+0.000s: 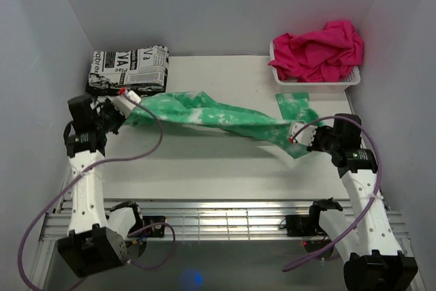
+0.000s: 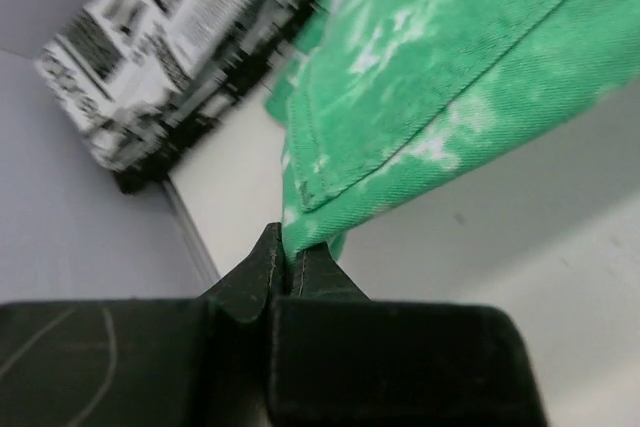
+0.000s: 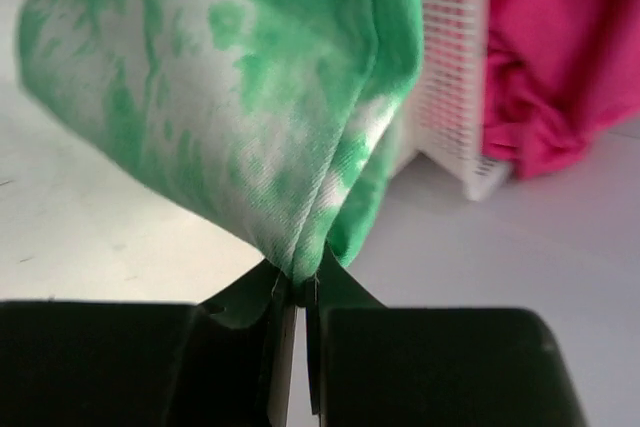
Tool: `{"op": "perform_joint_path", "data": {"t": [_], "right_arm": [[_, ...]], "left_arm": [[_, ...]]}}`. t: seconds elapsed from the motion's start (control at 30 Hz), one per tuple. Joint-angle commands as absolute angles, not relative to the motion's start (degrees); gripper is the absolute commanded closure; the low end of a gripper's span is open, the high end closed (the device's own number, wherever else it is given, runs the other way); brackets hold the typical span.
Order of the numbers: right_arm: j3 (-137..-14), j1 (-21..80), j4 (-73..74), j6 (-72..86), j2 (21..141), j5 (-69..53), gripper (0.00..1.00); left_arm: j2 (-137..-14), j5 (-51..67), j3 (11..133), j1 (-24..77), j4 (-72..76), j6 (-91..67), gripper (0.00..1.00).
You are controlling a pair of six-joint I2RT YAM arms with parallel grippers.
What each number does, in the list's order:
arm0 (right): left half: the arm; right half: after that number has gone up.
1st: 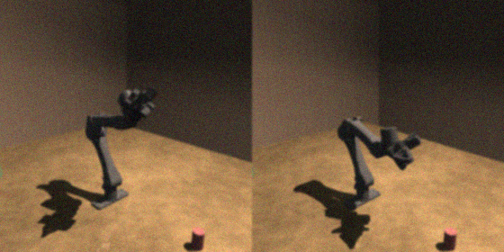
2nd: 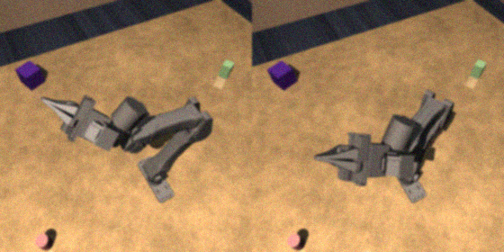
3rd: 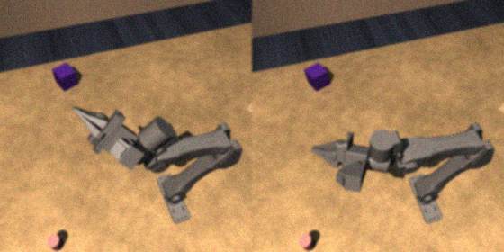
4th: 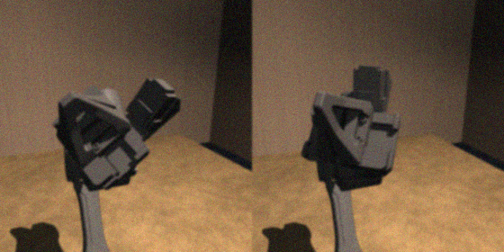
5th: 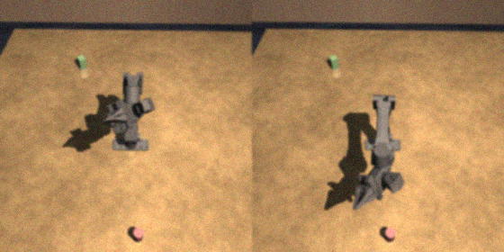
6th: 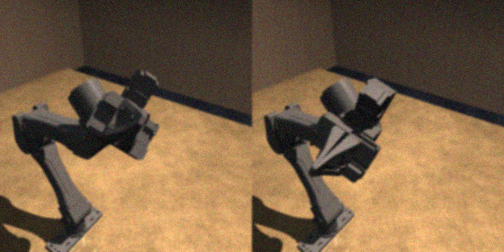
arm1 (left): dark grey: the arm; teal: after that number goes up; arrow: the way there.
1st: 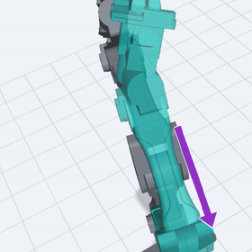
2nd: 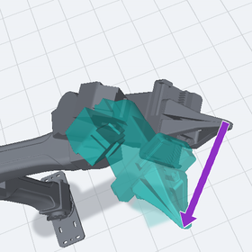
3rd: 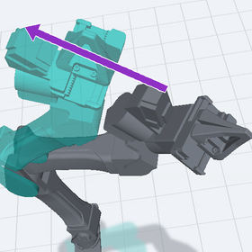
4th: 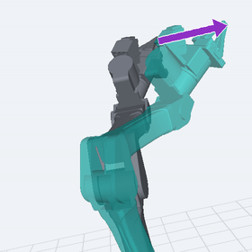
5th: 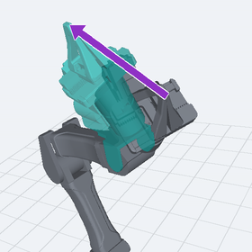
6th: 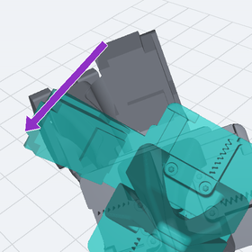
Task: Fold and stack the trousers
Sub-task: Flatten the trousers out
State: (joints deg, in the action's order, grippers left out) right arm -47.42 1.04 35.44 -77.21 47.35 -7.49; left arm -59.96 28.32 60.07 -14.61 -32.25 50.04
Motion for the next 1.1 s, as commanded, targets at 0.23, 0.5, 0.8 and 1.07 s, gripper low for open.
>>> {"op": "perform_joint_path", "data": {"t": [0.23,0.5,0.8,1.07], "right_arm": [[-30.7,0.8,50.8,-89.8,32.6,-14.1,0.12],[-57.4,-2.7,52.3,-69.8,52.1,-21.7,0.06],[-77.1,-17.1,62.4,-56.2,75.0,-40.5,0.12],[-76.0,-20.7,52.7,-45.5,79.0,-35.8,0.20]], "left_arm": [[-53.9,28.7,40.1,-15.5,-58.7,66.5,0.55],[-61.3,40.7,59.0,-16.2,-75.0,68.0,0.21],[-72.8,42.7,63.7,-18.2,-59.0,45.4,0.17],[-83.1,33.6,60.6,-18.5,-47.5,36.6,0.17]]}}
